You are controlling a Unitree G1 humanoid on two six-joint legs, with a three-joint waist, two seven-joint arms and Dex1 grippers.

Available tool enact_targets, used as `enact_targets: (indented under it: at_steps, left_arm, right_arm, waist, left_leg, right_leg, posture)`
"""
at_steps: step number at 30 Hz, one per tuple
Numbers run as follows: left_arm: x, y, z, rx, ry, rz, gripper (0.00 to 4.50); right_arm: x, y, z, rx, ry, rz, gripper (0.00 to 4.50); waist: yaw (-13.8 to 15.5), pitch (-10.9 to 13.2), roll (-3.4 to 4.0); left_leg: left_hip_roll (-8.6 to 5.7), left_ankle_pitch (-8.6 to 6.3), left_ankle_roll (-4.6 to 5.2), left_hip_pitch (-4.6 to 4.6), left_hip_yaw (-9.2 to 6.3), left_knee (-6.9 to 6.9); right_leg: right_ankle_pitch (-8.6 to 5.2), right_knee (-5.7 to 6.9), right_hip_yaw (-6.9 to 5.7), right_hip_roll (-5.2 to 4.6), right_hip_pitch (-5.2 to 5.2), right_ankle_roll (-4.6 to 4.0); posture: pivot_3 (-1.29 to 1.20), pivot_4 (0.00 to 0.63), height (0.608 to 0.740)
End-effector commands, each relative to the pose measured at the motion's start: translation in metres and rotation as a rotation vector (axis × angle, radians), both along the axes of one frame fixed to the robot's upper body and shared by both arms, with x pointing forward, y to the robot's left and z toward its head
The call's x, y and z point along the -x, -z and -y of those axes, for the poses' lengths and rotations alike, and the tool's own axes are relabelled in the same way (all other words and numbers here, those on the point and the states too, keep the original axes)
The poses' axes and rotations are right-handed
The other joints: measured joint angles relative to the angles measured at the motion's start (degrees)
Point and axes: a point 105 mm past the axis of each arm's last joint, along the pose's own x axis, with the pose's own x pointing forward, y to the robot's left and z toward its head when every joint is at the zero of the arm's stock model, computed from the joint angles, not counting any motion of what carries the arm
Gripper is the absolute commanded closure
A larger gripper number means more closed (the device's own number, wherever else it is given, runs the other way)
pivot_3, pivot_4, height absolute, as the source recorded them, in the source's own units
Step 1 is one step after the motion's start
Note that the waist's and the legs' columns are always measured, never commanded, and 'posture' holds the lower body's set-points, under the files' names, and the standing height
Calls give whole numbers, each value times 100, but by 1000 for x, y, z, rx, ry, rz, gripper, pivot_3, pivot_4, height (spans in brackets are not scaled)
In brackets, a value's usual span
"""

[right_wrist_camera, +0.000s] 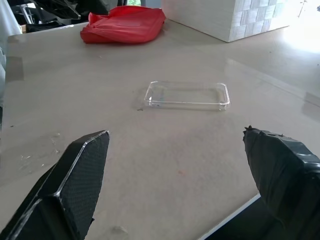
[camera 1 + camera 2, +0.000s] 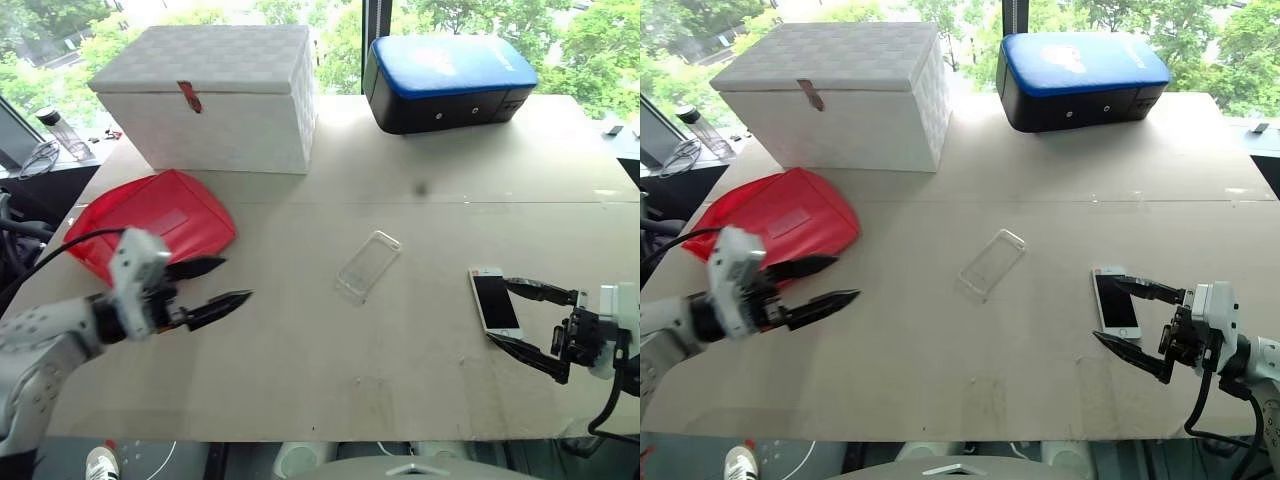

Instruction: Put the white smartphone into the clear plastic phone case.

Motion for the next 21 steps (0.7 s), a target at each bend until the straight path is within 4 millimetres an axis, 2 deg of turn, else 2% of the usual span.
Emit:
enact_targets:
  at_steps: [1,3,5,8,14,21]
  left_arm:
    - [-22,17,29,-102,45,-25,76]
    - [-43,25,41,-132,24,-46,76]
    - [-54,27,50,-177,97,17,76]
    - [-66,36,49,-267,187,76,76]
    - [-70,47,59,-320,507,95,76]
    - [-85,54,82,-361,661,115,76]
  right_arm:
    - [5,-12,-8,10,1,50,0]
    - [9,-13,-10,16,20,53,0]
    - [14,-14,-13,19,30,53,0]
    - [19,-17,-16,18,51,53,0]
    - [23,-16,-23,19,81,51,0]
    - [26,-16,-25,16,116,43,0]
  waist:
    - [1,1,-4]
    - [-2,1,-10]
    - [-4,4,-16]
    - [-51,5,-20]
    - [3,8,-25]
    - [-10,10,-35]
  left_leg:
    - [-1,1,-1,-1,0,0]
    - [-2,1,-2,-6,2,2]
    - [-4,3,-7,-9,4,3]
    - [-3,13,-24,-17,12,3]
    - [-3,6,-13,-21,14,4]
    - [-6,9,-16,-31,6,18]
  right_leg:
    - [0,2,0,18,0,0]
    - [1,3,4,21,-1,0]
    - [1,3,6,22,-4,1]
    - [1,2,20,25,-20,1]
    - [1,0,16,24,-25,1]
    - [1,3,7,26,-23,2]
  posture:
    - [0,150,740]
    - [0,150,740]
    - [0,150,740]
    - [0,150,740]
    - [0,150,740]
    - [0,150,740]
